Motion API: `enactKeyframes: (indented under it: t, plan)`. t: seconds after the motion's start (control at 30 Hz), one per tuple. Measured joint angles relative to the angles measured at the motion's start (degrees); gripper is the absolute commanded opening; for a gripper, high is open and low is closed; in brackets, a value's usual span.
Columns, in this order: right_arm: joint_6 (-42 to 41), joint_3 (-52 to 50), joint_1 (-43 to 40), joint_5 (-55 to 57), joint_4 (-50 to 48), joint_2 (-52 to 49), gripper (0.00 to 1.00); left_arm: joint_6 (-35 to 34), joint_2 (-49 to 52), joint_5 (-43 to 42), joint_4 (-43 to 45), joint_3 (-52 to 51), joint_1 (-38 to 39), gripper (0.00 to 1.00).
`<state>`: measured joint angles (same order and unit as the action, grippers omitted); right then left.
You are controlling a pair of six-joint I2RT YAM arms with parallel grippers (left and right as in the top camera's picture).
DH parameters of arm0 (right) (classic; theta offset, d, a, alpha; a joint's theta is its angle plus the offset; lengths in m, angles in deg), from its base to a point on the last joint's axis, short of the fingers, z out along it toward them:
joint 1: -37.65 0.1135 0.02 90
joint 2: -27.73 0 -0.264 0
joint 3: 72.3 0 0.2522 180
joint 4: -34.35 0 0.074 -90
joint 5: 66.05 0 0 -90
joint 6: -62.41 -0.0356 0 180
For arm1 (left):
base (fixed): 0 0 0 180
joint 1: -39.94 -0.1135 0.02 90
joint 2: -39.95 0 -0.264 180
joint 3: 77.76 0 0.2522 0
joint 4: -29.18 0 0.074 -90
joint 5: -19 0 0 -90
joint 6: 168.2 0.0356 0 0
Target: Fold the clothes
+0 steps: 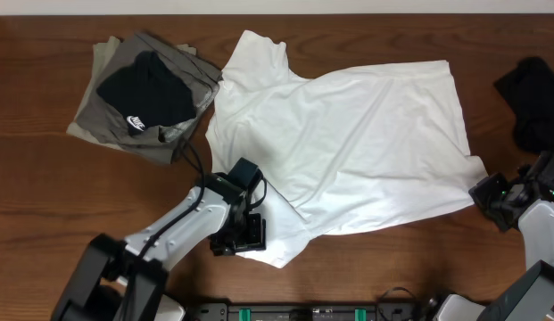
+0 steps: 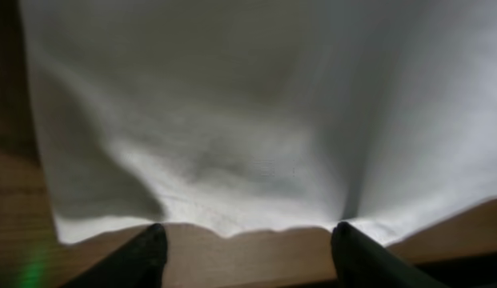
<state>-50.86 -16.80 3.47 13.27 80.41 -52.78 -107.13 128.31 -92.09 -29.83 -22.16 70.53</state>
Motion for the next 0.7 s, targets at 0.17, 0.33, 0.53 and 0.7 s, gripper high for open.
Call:
enactKeyframes:
  t: [0.17, 0.33, 0.53, 0.7]
  plan:
    - [0.00, 0.00, 0.00, -0.02, 0.00, 0.02, 0.01, -0.35, 2.75, -0.33, 0.87, 0.11, -0.11, 0.09]
    - [0.00, 0.00, 0.00, -0.02, 0.00, 0.02, 0.01, -0.42, 3.91, -3.54, 0.48, 0.11, -0.09, 0.06]
    - [0.00, 1.18, 0.00, -0.04, 1.99, 0.52, 0.01, 0.31, -1.57, -8.74, -8.04, 0.13, -0.04, 0.06]
    - [0.02, 5.40, 0.00, -0.44, 6.14, 2.78, 0.01, 0.37, -14.99, -9.84, -10.45, 0.20, -0.04, 0.06]
